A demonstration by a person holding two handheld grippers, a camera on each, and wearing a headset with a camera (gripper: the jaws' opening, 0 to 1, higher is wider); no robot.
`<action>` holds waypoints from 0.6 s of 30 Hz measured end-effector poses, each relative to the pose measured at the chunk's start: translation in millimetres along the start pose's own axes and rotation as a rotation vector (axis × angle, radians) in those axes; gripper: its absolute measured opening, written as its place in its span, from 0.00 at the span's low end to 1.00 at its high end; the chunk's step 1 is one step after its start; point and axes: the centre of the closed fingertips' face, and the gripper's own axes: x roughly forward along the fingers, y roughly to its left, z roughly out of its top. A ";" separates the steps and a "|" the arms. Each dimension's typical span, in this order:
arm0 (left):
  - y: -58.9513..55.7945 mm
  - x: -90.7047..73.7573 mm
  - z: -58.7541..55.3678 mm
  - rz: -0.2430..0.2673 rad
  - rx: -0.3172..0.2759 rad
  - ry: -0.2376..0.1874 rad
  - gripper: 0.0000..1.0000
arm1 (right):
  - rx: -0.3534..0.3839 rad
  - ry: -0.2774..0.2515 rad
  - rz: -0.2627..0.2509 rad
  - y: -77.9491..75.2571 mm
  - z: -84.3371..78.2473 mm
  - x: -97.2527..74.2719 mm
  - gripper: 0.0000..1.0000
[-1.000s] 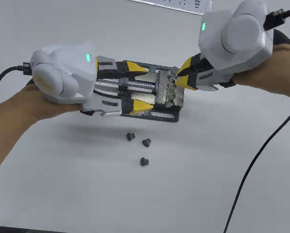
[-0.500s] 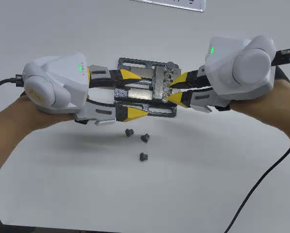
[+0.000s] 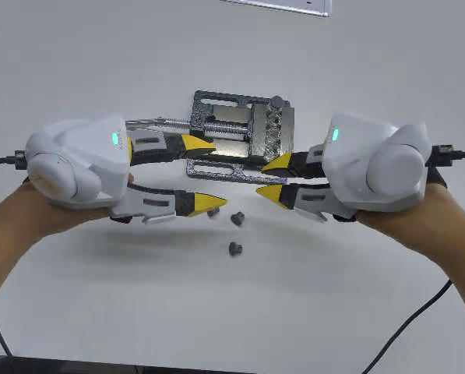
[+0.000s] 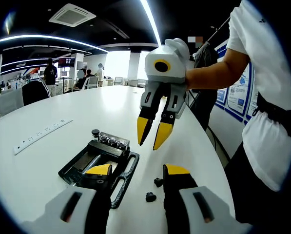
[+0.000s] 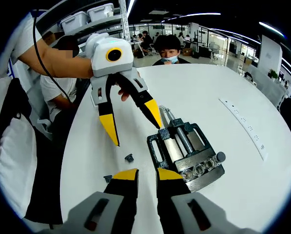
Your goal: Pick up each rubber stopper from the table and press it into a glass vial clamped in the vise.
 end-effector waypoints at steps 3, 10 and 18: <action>-3.3 -1.3 -3.7 0.000 -0.007 0.003 0.39 | 0.006 -0.003 0.004 4.0 -1.3 1.6 0.14; -11.1 -2.3 -11.5 -0.004 -0.023 0.009 0.39 | 0.018 -0.008 0.010 15.9 -7.5 4.4 0.13; -18.8 -0.5 -20.4 -0.012 -0.029 0.022 0.38 | 0.032 -0.009 0.011 22.8 -14.4 5.6 0.13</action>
